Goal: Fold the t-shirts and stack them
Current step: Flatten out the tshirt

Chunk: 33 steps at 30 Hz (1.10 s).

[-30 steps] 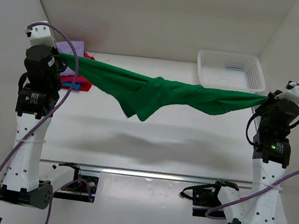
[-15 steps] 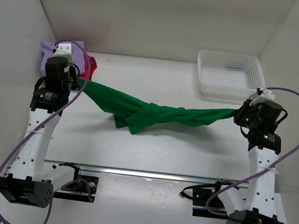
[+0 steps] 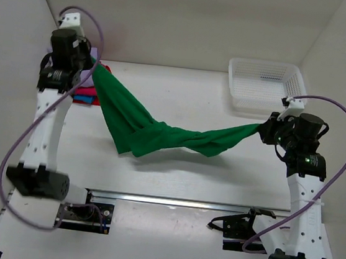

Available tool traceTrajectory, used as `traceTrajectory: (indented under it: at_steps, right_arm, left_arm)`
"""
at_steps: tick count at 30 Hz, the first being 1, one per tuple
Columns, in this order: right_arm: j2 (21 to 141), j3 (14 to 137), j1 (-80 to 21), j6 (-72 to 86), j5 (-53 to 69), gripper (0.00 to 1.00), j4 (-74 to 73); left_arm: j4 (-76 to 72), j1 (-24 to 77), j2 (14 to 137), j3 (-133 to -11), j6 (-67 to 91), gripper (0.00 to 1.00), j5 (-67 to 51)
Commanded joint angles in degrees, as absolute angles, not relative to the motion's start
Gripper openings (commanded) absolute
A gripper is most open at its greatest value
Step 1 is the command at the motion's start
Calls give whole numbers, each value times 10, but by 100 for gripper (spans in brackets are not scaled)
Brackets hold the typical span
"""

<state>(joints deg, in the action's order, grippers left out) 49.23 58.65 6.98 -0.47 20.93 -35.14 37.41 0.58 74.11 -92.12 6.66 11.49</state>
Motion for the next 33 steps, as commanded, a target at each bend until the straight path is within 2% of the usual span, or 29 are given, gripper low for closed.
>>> traceTrajectory:
  at_steps: [1, 2, 3, 4, 5, 6, 7, 9, 11, 12, 16, 17, 20, 21, 24, 33]
  right_arm:
    - [517, 582, 63, 0, 239, 0, -348]
    - [527, 581, 59, -3, 248, 0, -344]
    - [533, 575, 52, -2, 239, 0, -341]
    - [542, 566, 41, 13, 234, 0, -335]
    - [544, 564, 36, 16, 222, 0, -335]
    - [554, 557, 28, 15, 219, 0, -332]
    - [558, 554, 22, 18, 217, 0, -326]
    - [571, 543, 19, 24, 218, 0, -321]
    - [574, 541, 20, 32, 221, 0, -310]
    - [580, 538, 22, 28, 223, 0, -302]
    - [599, 535, 4, 32, 219, 0, -294]
    - [605, 537, 4, 33, 217, 0, -291]
    - [611, 536, -23, 37, 207, 0, -287]
    - [613, 533, -28, 39, 207, 0, -284]
    - [604, 518, -25, 48, 217, 0, -270]
    - [603, 495, -25, 60, 238, 0, -245]
  left_arm:
    - [394, 2, 891, -962, 95, 16, 42]
    - [395, 1, 929, -964, 99, 42, 28]
    - [395, 4, 946, -951, 100, 63, 17]
    - [378, 4, 947, -916, 105, 70, 19]
    - [351, 4, 940, -893, 105, 81, 19]
    - [342, 3, 917, -846, 106, 85, 19]
    - [324, 3, 891, -801, 111, 83, 14]
    - [329, 3, 841, -743, 112, 67, -11]
    - [356, 34, 782, -679, 114, 58, -31]
    - [361, 62, 739, -636, 120, 49, -39]
    - [386, 139, 617, -494, 176, 40, -82]
    - [394, 161, 607, -479, 197, 40, -95]
    - [383, 208, 568, -410, 242, 49, -120]
    - [379, 220, 553, -382, 250, 56, -116]
    - [345, 215, 544, -335, 279, 64, -112]
    - [313, 243, 606, -313, 292, 64, -69]
